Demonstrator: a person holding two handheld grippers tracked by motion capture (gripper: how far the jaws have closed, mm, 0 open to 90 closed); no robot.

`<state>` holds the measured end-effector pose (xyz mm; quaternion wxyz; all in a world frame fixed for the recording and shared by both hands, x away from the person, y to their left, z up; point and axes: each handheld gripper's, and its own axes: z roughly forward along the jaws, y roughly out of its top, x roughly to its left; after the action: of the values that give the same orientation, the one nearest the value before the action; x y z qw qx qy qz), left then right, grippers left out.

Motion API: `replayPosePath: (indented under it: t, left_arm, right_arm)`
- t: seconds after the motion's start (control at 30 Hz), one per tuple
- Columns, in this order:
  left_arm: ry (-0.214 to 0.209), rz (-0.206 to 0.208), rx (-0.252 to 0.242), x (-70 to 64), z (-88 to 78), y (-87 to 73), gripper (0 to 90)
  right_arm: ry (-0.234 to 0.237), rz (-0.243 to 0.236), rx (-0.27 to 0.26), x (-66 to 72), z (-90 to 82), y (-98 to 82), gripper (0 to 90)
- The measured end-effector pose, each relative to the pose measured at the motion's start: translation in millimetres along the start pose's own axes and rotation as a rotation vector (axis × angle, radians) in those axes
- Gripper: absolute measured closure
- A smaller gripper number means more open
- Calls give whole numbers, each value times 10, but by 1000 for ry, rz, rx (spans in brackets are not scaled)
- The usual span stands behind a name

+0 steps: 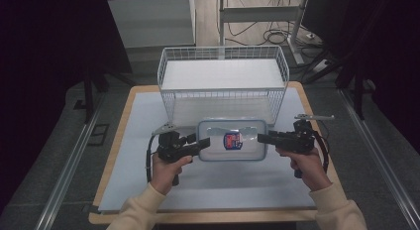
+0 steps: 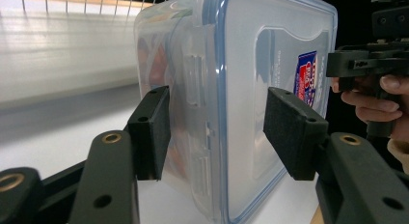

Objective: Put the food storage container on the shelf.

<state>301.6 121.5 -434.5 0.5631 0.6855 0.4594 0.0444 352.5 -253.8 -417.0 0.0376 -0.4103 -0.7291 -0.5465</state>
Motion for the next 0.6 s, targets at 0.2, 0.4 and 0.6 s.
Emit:
replayPosePath:
  t: [0.2,0.4,0.6]
  left_arm:
    - [-14,4,-29,-1,-53,153,454]
    - [-12,9,-49,-22,-98,345,453]
    - [7,49,-74,-66,-178,615,449]
  right_arm:
    - [1,-25,-16,62,-30,161,500]
    - [-1,-51,-27,131,-43,366,500]
    - [11,-61,-52,204,-44,596,500]
